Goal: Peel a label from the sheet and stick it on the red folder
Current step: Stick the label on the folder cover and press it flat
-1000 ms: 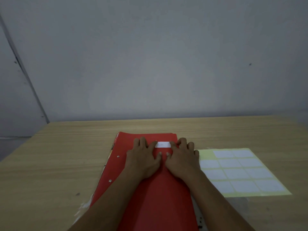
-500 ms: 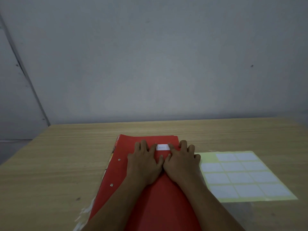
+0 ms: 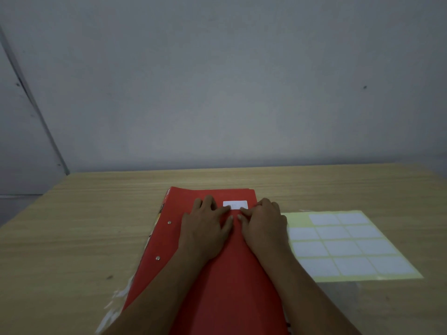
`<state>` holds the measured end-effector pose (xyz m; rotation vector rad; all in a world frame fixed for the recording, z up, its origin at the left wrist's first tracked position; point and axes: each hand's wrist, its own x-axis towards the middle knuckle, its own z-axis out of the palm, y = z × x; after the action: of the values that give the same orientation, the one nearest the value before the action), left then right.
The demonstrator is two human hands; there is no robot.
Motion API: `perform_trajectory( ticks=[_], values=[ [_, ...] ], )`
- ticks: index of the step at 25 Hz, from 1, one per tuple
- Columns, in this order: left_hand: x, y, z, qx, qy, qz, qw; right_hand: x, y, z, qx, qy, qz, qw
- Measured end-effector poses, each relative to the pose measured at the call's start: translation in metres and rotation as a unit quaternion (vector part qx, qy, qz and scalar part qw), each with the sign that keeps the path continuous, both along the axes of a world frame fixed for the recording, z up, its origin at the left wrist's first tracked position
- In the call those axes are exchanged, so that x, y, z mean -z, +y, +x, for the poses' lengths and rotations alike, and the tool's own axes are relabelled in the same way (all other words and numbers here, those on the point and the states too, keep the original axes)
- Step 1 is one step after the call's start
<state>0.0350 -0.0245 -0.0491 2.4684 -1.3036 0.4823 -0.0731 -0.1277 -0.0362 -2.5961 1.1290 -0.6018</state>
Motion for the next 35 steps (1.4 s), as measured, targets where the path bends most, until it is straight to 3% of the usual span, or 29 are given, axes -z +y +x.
perform_trajectory(
  ticks=[5, 10, 16, 22, 35],
  values=[
    [-0.0016, -0.0029, 0.0035, 0.031, 0.000, 0.009, 0.999, 0.0003, -0.0005, -0.0055, -0.019, 0.019, -0.023, 0.999],
    [-0.0033, 0.0003, -0.0040, -0.041, 0.018, -0.020, 0.999, 0.0007, 0.0001, -0.0032, 0.012, -0.021, -0.003, 1.000],
    [-0.0018, -0.0007, 0.0030, 0.025, -0.003, 0.007, 1.000, 0.0031, -0.0020, -0.0051, -0.020, 0.014, -0.033, 0.999],
    [-0.0027, -0.0012, -0.0026, -0.047, 0.012, 0.015, 0.999, 0.0041, -0.0053, -0.0028, 0.013, -0.026, -0.007, 1.000],
    [-0.0084, -0.0057, 0.0011, -0.018, 0.009, 0.110, 0.994, 0.0028, -0.0004, 0.0016, 0.001, 0.059, -0.017, 0.998]
  ],
)
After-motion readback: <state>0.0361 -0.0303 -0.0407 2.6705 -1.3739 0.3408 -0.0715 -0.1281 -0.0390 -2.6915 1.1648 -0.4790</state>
